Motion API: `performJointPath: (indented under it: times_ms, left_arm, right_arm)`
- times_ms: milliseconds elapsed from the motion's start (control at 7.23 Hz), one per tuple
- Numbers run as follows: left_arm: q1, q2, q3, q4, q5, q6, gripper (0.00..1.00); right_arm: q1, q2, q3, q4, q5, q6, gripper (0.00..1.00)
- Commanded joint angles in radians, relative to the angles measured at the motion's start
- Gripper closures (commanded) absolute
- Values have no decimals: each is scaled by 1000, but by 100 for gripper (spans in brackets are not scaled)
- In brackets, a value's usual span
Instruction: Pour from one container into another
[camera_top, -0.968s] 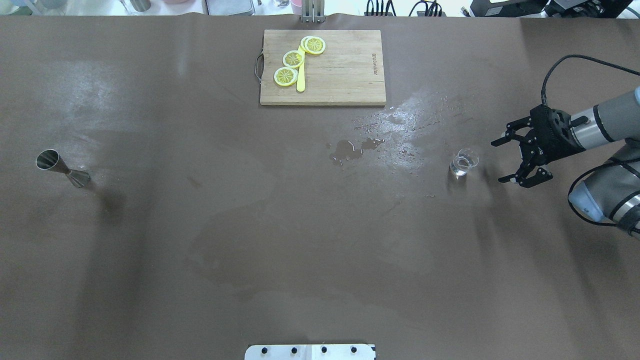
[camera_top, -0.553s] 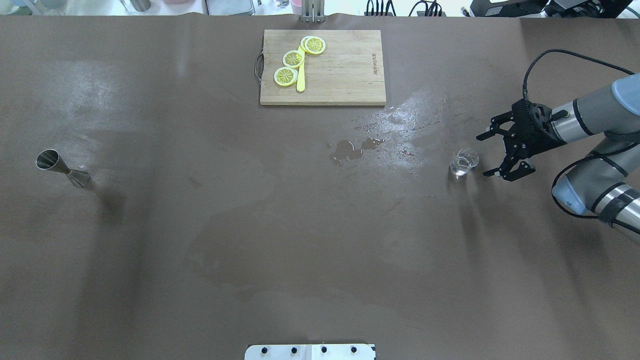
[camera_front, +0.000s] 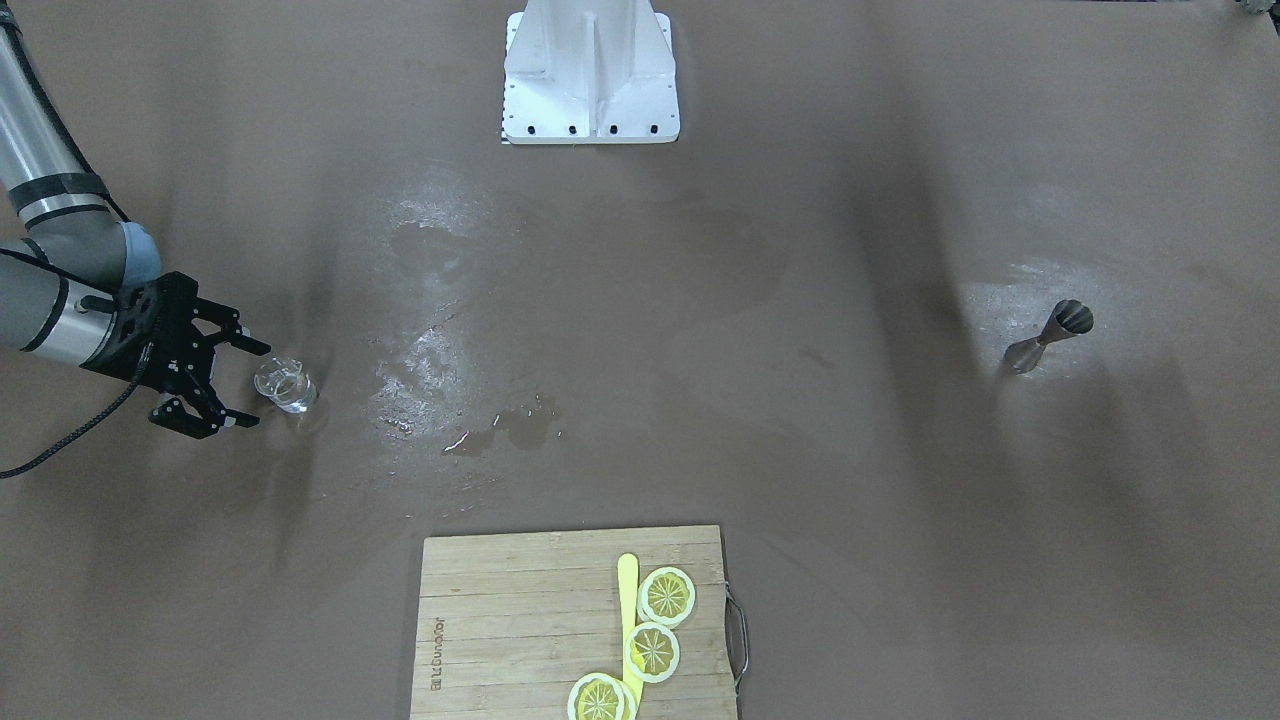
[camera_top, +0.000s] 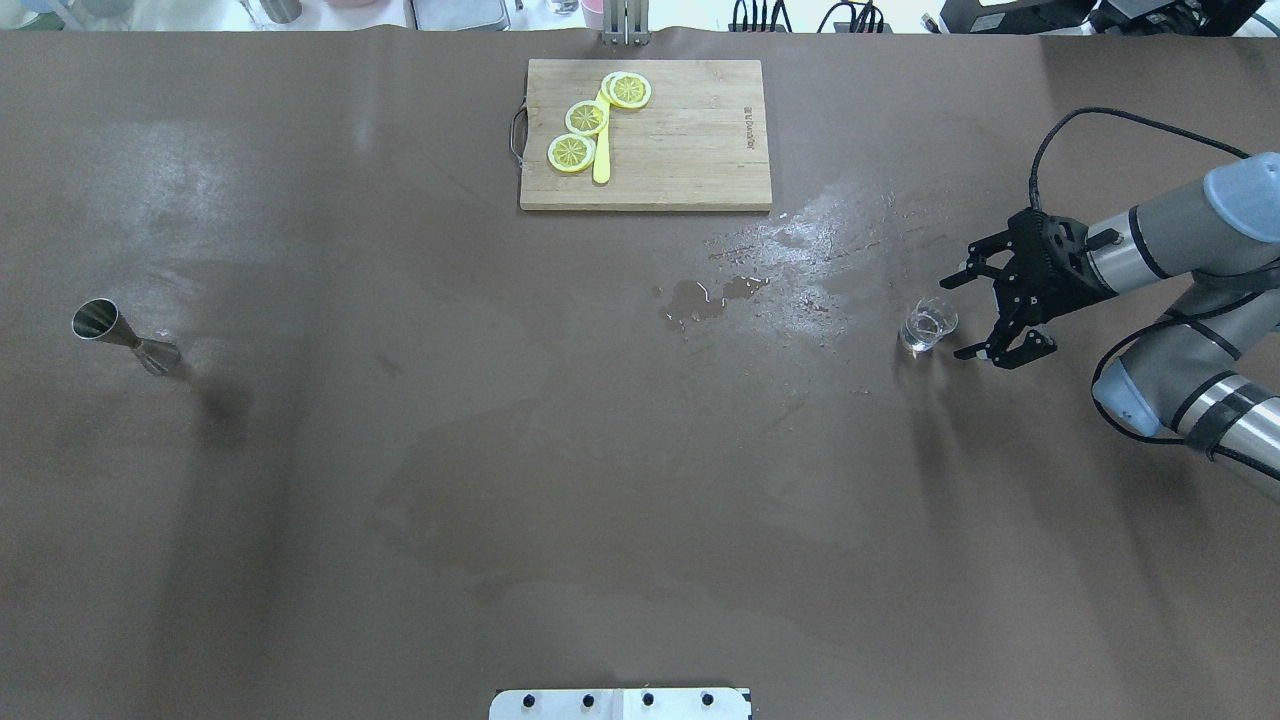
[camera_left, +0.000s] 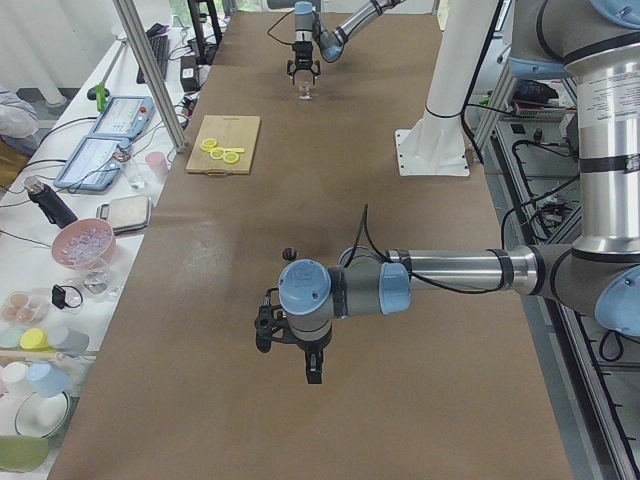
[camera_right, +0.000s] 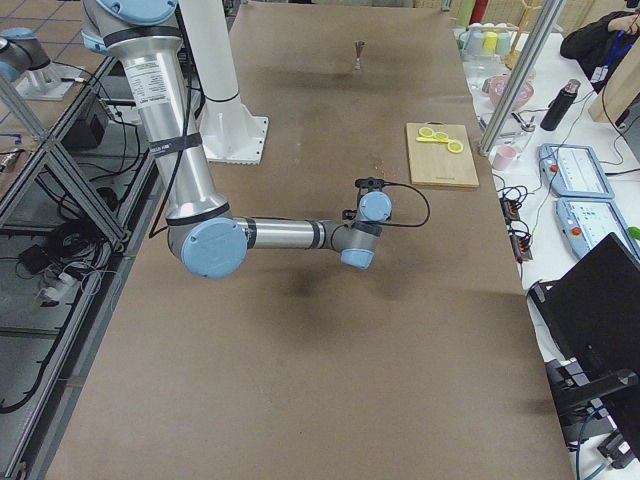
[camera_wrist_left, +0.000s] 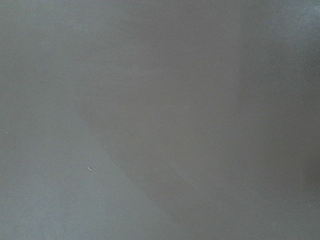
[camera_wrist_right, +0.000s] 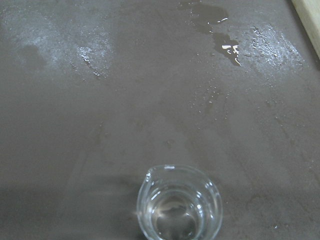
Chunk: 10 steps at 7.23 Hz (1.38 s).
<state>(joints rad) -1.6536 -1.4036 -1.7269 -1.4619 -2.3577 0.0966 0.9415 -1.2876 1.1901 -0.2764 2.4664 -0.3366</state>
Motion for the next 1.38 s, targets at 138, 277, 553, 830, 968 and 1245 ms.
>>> performJointPath:
  times_ms: [138,277,553,830,968,1245]
  left_arm:
    - [0,0,0,0,0,0,1]
    - [0,0,-2,0,0,0,1]
    - [0,0,-3,0,0,0,1]
    - [0,0,-8,2,-3,0,1]
    - [3,-3,-10,-1,-5,0,1]
    - [5,-17,-29,-9,-50,6,1]
  right_arm:
    - [-26,13,0,2,-3,1,6]
    - [-33,13,0,2,-9,-1,7]
    - [-36,13,-1,2,-12,-2,7]
    - [-46,13,-1,2,-27,-2,8]
    - [-49,13,-3,0,-35,-2,10]
    - [-49,13,-3,0,-35,-2,17]
